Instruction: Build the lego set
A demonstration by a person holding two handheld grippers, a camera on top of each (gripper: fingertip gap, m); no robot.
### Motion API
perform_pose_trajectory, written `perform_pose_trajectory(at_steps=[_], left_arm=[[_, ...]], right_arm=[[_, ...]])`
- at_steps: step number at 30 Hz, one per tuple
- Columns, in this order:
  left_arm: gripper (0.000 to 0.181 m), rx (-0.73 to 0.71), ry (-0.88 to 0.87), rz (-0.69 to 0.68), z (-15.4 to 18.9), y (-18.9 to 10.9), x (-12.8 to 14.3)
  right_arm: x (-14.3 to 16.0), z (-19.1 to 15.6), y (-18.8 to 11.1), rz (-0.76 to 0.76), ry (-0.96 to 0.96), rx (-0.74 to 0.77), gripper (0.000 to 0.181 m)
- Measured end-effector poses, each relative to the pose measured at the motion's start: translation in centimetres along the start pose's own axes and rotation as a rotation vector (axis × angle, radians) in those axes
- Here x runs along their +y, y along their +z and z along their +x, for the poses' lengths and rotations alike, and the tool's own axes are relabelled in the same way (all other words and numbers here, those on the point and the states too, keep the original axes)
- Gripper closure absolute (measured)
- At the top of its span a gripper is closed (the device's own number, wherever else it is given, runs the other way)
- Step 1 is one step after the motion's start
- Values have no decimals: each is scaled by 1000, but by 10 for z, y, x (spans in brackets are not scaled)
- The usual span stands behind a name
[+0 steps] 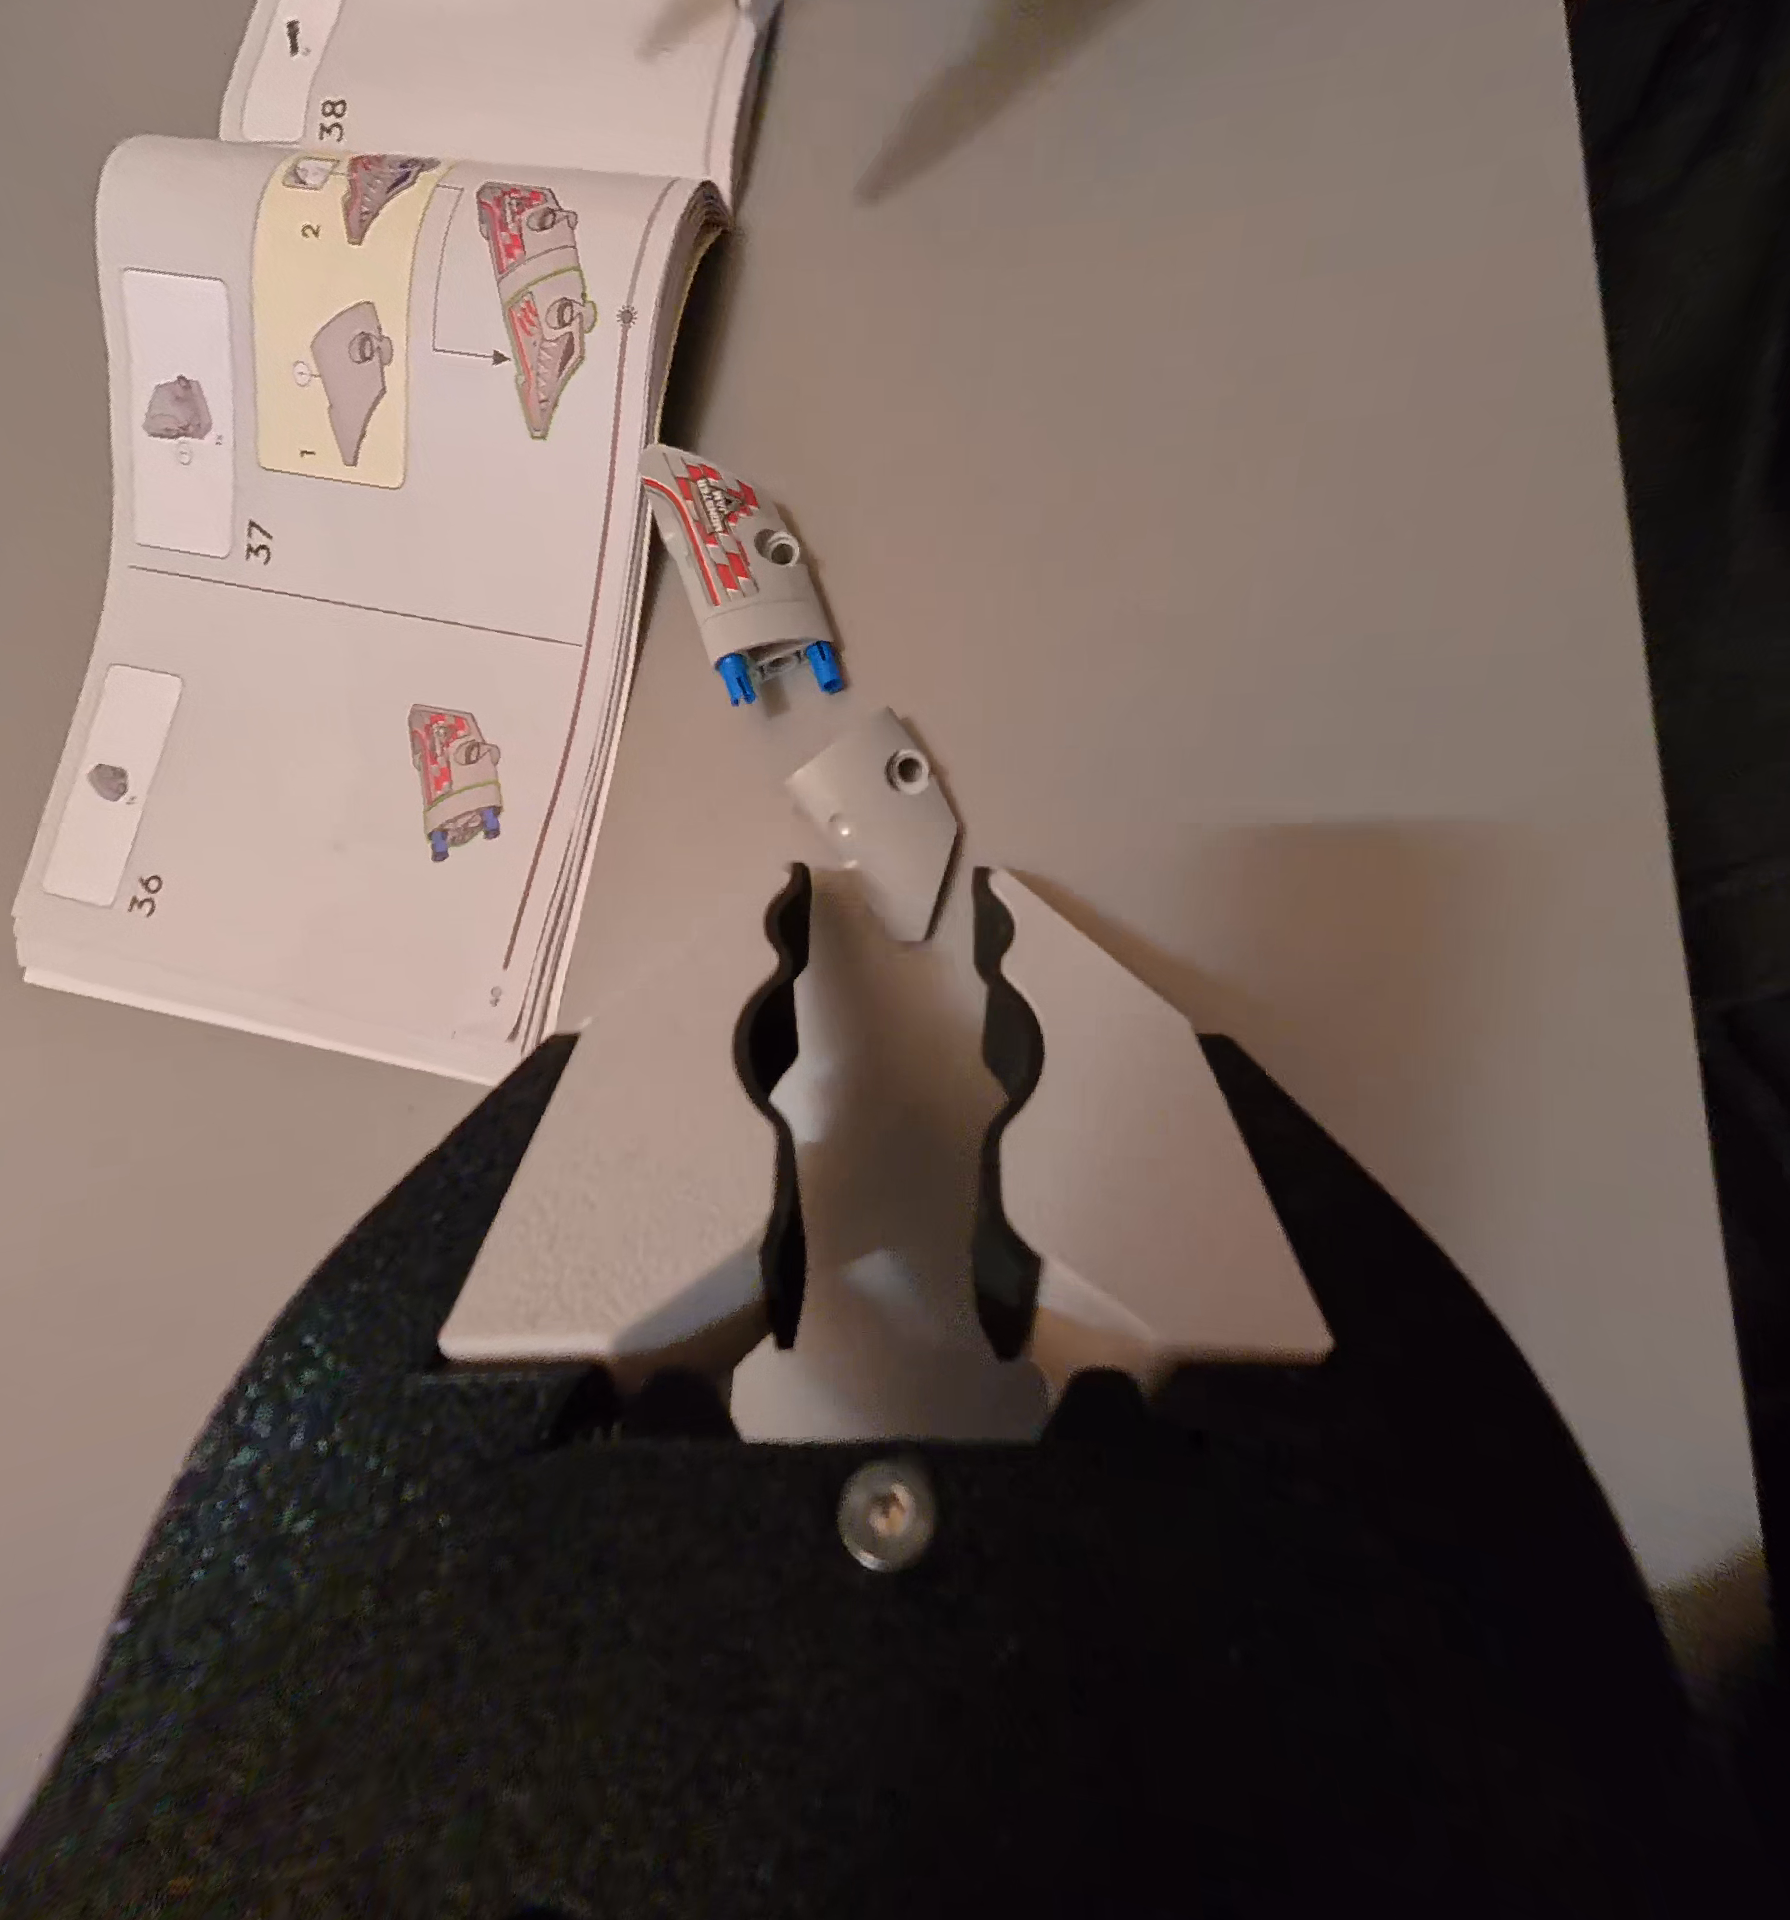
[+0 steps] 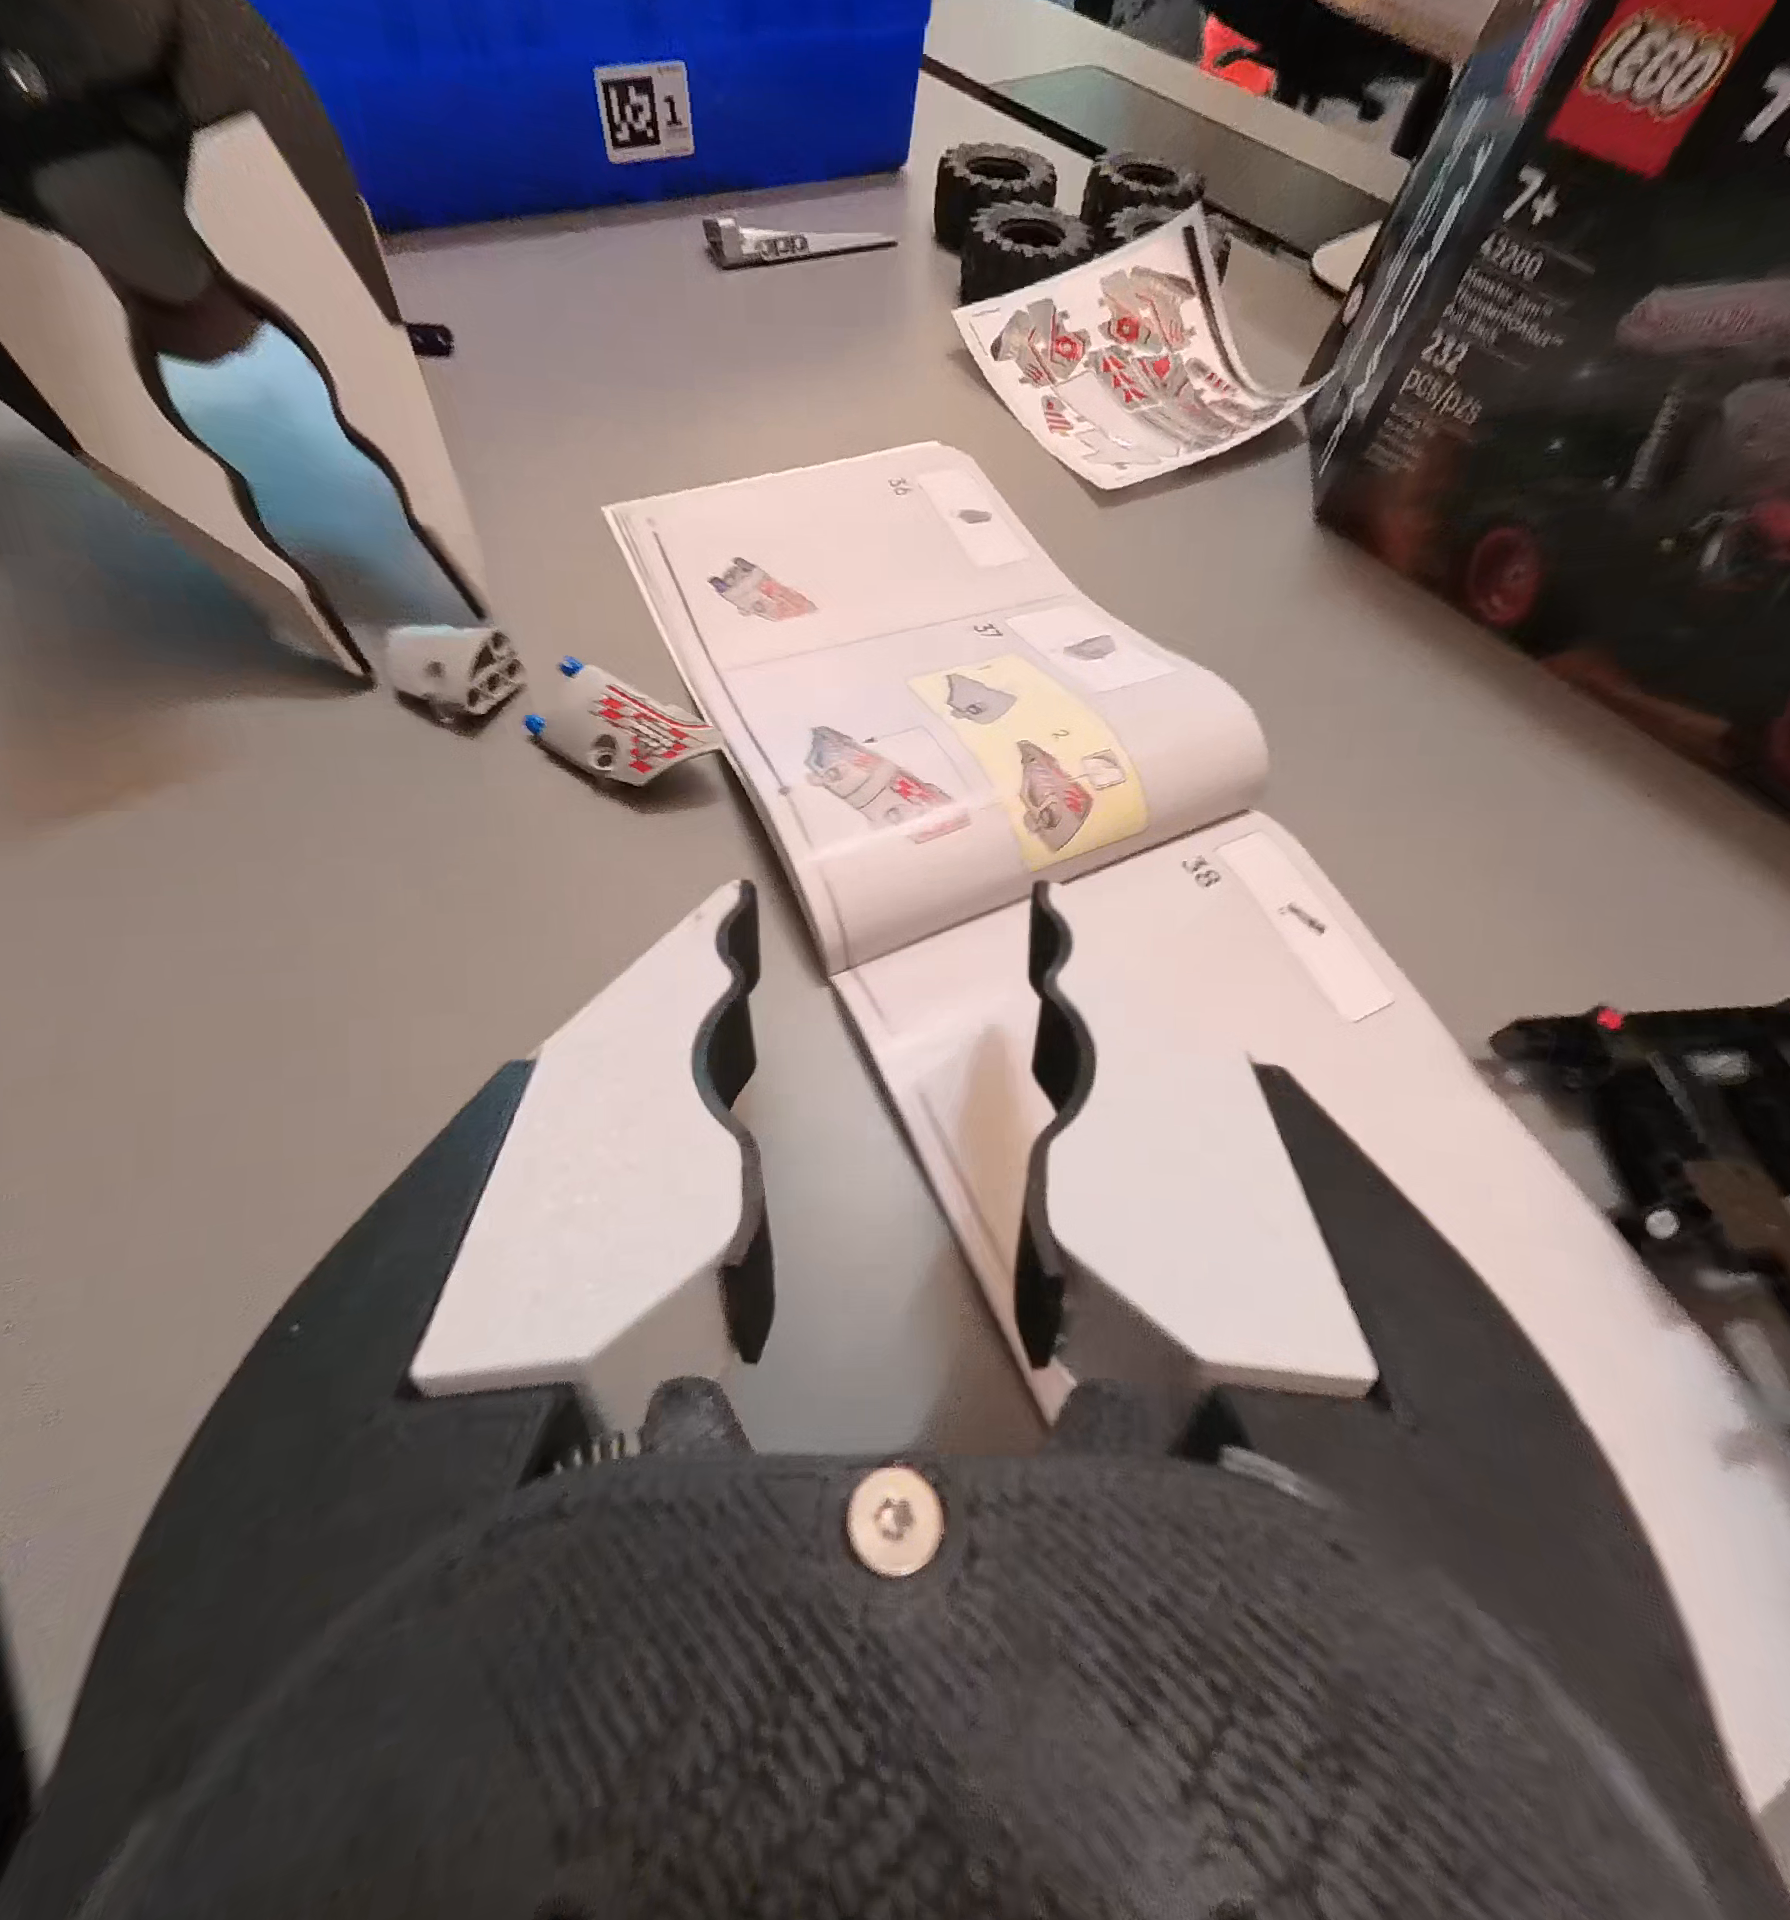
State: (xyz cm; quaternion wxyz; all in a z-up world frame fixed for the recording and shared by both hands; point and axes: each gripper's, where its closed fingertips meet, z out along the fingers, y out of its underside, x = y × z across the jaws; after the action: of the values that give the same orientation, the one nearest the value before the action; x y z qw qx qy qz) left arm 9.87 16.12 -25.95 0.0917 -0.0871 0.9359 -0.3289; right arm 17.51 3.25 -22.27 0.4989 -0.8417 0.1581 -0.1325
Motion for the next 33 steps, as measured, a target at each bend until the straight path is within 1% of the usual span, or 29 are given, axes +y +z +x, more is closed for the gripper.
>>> perform_pose_trajectory(at_steps=[2, 3, 6, 10, 13, 16, 18, 19, 24, 28, 29, 33], left_arm=[[151, -3, -25, 39, -3, -4, -2], [151, -7, -35, 72, -5, -7, -5], [151, -47, -65, 192, -16, -14, -17], [152, -248, -165, 333, -58, -22, -28], [153, -408, -254, 413, -88, -26, -29], [158, -595, -235, 359, -109, -33, -20], [166, -678, -190, 331, -114, -38, -17], [168, -707, -182, 325, -117, -41, -15], [168, -776, -217, 326, -126, -50, -7], [169, -796, -227, 310, -128, -52, -1], [169, -791, -223, 305, -128, -51, -1], [169, -789, -203, 290, -127, -48, -2]], right_arm=[[-1, 1, 6, -4, -86, 1, 131], [2, 0, 9, -29, -116, -14, 132], [5, 2, 15, -86, -149, -34, 133], [-3, -4, 20, -69, -105, -105, 133], [7, -2, 22, -111, -141, -95, 133], [16, -1, 22, -141, -159, -89, 133], [14, 4, 21, -130, -164, -62, 140], [14, 5, 20, -131, -168, -51, 140], [13, 8, 18, -129, -186, -37, 142], [13, 11, 14, -127, -188, -22, 142], [12, 13, 12, -124, -187, -12, 145], [8, 20, 6, -104, -174, 18, 146]])
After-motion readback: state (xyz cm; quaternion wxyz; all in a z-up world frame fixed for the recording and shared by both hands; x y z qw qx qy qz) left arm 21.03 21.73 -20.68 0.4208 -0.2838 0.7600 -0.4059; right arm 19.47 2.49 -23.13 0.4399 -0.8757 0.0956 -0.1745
